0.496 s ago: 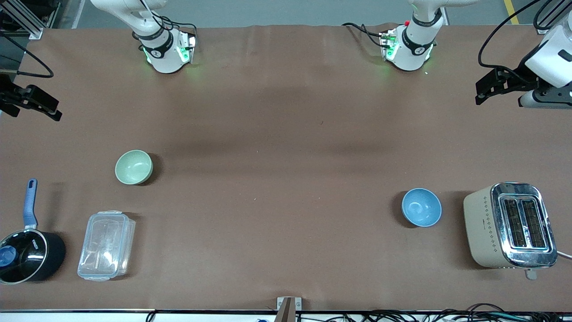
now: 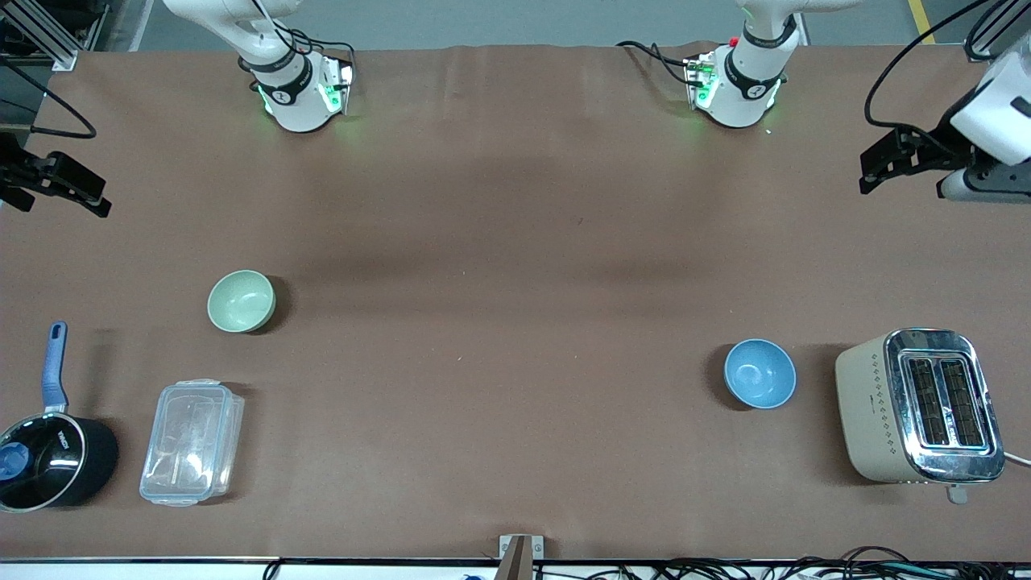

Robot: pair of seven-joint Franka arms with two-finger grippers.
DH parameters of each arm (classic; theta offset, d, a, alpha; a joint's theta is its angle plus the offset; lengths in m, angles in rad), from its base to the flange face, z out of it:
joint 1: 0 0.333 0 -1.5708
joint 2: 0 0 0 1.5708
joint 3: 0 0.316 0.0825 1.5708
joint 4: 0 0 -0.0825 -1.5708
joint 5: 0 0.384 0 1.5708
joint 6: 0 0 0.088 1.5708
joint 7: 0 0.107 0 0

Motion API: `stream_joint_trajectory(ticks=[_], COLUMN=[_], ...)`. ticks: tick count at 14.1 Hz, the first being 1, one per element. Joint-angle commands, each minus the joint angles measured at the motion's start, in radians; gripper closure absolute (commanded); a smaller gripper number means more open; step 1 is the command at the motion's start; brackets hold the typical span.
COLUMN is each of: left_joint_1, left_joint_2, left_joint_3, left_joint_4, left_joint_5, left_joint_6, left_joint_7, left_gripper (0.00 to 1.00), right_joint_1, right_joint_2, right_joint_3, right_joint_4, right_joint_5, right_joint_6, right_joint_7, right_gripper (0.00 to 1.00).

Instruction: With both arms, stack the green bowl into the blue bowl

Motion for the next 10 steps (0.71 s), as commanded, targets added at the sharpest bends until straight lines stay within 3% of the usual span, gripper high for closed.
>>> stream_joint_trajectory(ticks=[1, 6, 8, 10], left_joint_1=[0.004, 0.02, 0.025, 0.048], left_joint_2=[0.146, 0.443, 0.516, 0.613], left_joint_3=[0.004, 0.004, 0.007, 0.007], left_joint_4=[0.038, 0.007, -0.013, -0.007], left_joint_5=[0.008, 0.069, 0.08, 0.083], left_joint_6=[0.031, 0.331, 0.439, 0.535], left_joint_7=[0.019, 0.013, 0.019, 0.014], left_gripper=[0.0, 0.0, 0.0, 0.03], right_joint_1=[-0.009, -0.014, -0.014, -0.014], right_joint_2=[0.004, 0.005, 0.005, 0.007], right_joint_3=[0.0, -0.022, -0.043, -0.051], right_joint_4=[0.013, -0.037, -0.134, -0.247], right_joint_5=[0.017, 0.017, 0.012, 0.003], right_joint_6=[-0.011, -0.034, -0.01, 0.101], right_joint_7=[-0.017, -0.033, -0.04, -0.042], right_gripper=[0.0, 0.0, 0.0, 0.0])
